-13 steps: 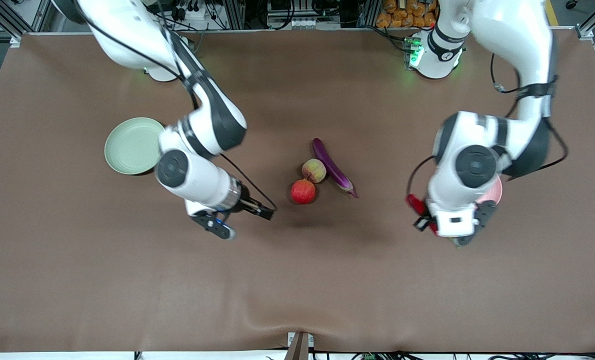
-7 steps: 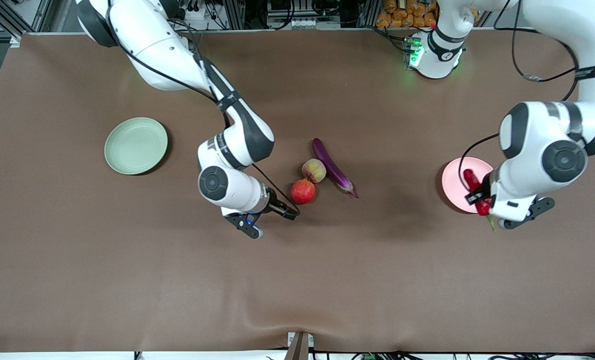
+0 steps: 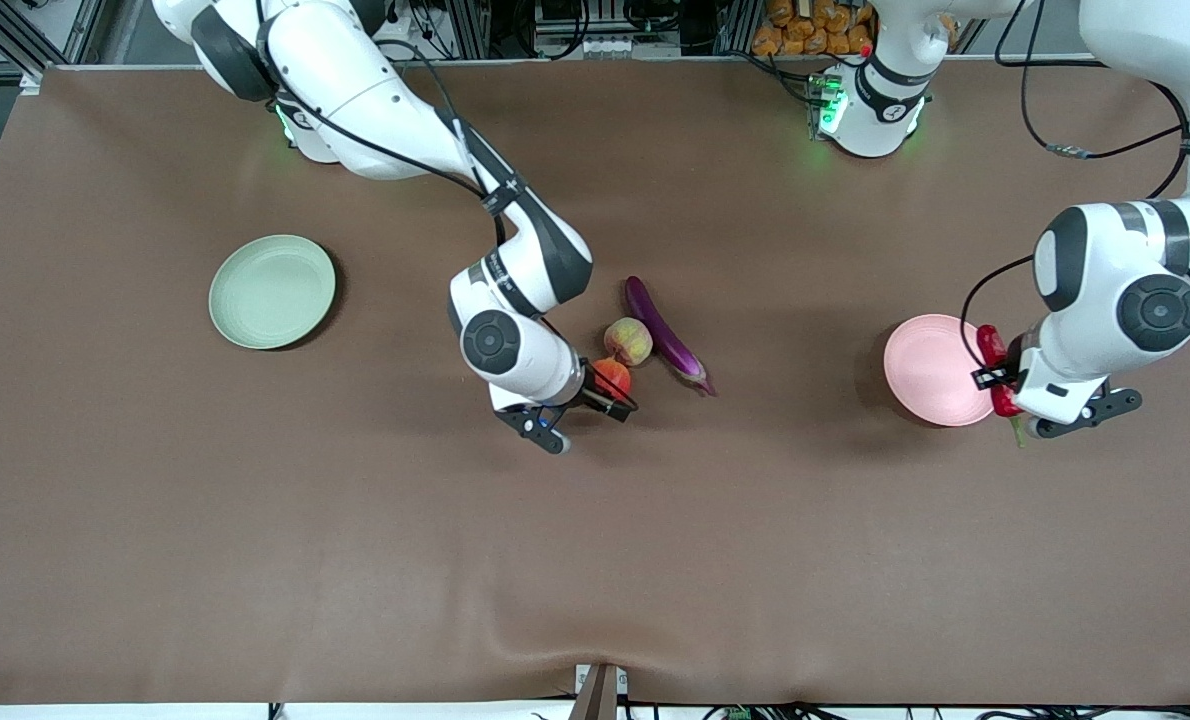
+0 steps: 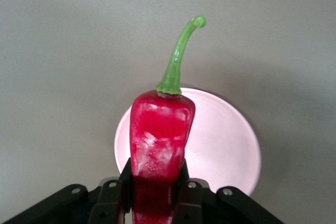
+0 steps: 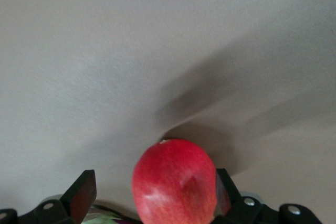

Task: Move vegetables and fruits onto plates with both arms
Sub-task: 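Lower the chili with the left gripper while the right gripper grasps the apple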

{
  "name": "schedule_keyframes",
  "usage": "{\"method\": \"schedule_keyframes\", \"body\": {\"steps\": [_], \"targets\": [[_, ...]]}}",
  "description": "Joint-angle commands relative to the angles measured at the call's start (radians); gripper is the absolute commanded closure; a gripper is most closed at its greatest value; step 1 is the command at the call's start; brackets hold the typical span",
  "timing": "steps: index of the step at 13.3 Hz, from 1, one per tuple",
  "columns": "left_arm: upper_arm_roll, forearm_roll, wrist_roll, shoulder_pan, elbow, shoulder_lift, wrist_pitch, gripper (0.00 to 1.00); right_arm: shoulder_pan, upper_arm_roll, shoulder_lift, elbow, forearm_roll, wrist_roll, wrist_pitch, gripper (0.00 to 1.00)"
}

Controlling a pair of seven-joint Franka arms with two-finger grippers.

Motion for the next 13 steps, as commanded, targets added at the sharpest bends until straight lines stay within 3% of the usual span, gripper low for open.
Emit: {"method": "schedule_keyframes", "body": {"steps": [1, 6, 7, 8, 9, 12, 13], "targets": [[-0.018, 0.024, 0.029, 0.046, -0.080, -0.031, 0.092, 1.00, 0.012, -0.008, 0.008, -0.002, -0.065, 0.030, -0.011, 0.00], [-0.030, 0.020, 0.030, 0.073, -0.186, 0.018, 0.330, 1.00, 0.063, -0.006, 0.043, -0.002, -0.070, 0.088, 0.050, 0.00], [-0.030, 0.020, 0.031, 0.076, -0.184, 0.040, 0.342, 1.00, 0.063, -0.008, 0.043, -0.004, -0.076, 0.076, 0.057, 0.17], [-0.030, 0.020, 0.031, 0.076, -0.187, 0.054, 0.348, 1.00, 0.064, -0.008, 0.045, -0.002, -0.070, 0.094, 0.057, 0.89], [-0.030, 0.021, 0.034, 0.074, -0.189, 0.063, 0.348, 1.00, 0.046, -0.008, 0.040, 0.004, -0.080, 0.078, 0.049, 1.00], [-0.030, 0.024, 0.058, 0.076, -0.201, 0.072, 0.348, 1.00, -0.058, 0.003, 0.016, 0.019, -0.064, -0.085, -0.087, 1.00], [-0.030, 0.024, 0.058, 0.076, -0.200, 0.081, 0.350, 0.95, -0.101, 0.005, 0.010, 0.031, -0.050, -0.097, -0.138, 1.00]]}}
